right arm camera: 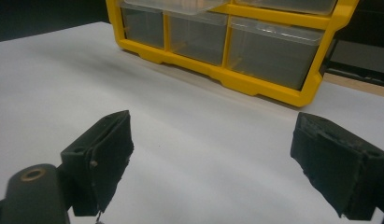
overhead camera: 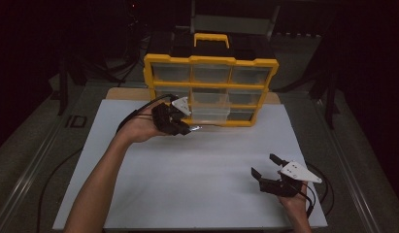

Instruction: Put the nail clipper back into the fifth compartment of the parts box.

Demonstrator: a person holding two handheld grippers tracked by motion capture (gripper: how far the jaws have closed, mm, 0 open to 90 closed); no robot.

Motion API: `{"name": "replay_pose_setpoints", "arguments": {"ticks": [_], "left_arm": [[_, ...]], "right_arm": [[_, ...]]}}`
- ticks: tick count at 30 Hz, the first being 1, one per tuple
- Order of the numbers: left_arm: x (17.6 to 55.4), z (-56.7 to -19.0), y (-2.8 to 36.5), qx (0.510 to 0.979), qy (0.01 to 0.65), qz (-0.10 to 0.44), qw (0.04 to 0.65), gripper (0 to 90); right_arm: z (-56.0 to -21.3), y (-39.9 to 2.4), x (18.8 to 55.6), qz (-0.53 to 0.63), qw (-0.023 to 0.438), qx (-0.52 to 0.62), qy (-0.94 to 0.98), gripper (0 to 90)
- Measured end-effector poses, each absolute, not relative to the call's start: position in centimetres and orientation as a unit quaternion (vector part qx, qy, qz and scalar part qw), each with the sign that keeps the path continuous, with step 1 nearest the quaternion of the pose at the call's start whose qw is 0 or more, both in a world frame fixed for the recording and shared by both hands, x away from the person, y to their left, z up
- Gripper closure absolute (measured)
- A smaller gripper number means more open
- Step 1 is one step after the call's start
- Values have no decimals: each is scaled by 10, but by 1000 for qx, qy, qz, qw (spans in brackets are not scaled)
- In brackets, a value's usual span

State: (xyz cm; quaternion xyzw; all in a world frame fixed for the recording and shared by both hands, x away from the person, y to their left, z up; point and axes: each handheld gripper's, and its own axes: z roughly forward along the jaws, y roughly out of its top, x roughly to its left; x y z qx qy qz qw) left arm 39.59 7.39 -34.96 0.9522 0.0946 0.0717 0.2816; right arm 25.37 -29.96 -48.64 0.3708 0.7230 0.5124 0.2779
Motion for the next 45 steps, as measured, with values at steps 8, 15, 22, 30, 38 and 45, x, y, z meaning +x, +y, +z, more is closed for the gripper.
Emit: {"name": "replay_pose_setpoints", "arguments": {"ticks": [8, 15, 22, 30, 38, 45], "left_arm": [[400, -342, 76, 952, 96, 73, 283, 799], [405, -335, 77, 950, 97, 76, 287, 799], [408, -330, 78, 949, 100, 78, 287, 800], [412, -323, 79, 948, 104, 83, 289, 800], [418, -313, 79, 946, 107, 87, 292, 800], [423, -309, 78, 946, 111, 88, 291, 800]], "right_arm": [[-486, -299, 254, 513, 278, 370, 723, 125], [-486, -299, 253, 512, 278, 371, 723, 125], [-486, -299, 253, 513, 278, 370, 723, 125], [-486, -300, 253, 513, 278, 371, 723, 125], [-486, -300, 254, 513, 276, 371, 723, 125], [-486, -300, 254, 514, 276, 371, 722, 125]]}}
